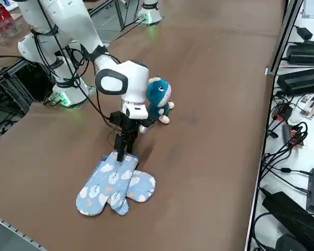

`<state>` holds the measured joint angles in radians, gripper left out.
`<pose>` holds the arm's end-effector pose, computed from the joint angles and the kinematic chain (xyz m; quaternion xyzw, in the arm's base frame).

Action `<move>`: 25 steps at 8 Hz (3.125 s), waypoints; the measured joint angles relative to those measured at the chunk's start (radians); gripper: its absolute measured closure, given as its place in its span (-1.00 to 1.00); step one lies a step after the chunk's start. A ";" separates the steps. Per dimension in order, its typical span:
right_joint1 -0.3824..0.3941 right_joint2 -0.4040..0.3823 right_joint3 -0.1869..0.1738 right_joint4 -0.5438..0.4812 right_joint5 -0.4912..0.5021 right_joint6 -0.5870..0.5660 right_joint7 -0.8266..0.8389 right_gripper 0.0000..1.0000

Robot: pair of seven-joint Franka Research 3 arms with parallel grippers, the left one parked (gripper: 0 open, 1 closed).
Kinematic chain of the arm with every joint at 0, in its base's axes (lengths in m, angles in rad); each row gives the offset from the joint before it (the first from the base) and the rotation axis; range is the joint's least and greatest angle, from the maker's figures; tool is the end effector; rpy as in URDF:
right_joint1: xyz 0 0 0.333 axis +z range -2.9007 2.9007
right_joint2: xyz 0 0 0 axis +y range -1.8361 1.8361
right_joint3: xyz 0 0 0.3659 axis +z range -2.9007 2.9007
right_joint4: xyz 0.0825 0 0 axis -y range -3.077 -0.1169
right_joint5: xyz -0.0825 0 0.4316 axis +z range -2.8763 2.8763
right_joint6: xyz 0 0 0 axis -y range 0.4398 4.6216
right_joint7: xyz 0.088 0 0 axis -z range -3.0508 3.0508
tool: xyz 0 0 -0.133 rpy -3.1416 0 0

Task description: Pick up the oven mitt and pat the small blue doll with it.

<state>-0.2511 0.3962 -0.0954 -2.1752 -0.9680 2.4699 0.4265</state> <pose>0.5594 -0.2153 0.1834 0.9562 0.0217 -0.0385 0.2892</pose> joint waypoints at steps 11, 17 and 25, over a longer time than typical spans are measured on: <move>-0.012 0.027 -0.026 0.005 -0.052 -0.001 0.027 -0.16; -0.007 0.027 -0.023 0.020 -0.053 -0.030 0.047 0.91; 0.011 -0.233 0.070 0.112 0.221 -0.354 -0.288 0.91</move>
<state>-0.2398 0.1629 -0.0255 -2.0632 -0.7466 2.1162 0.1388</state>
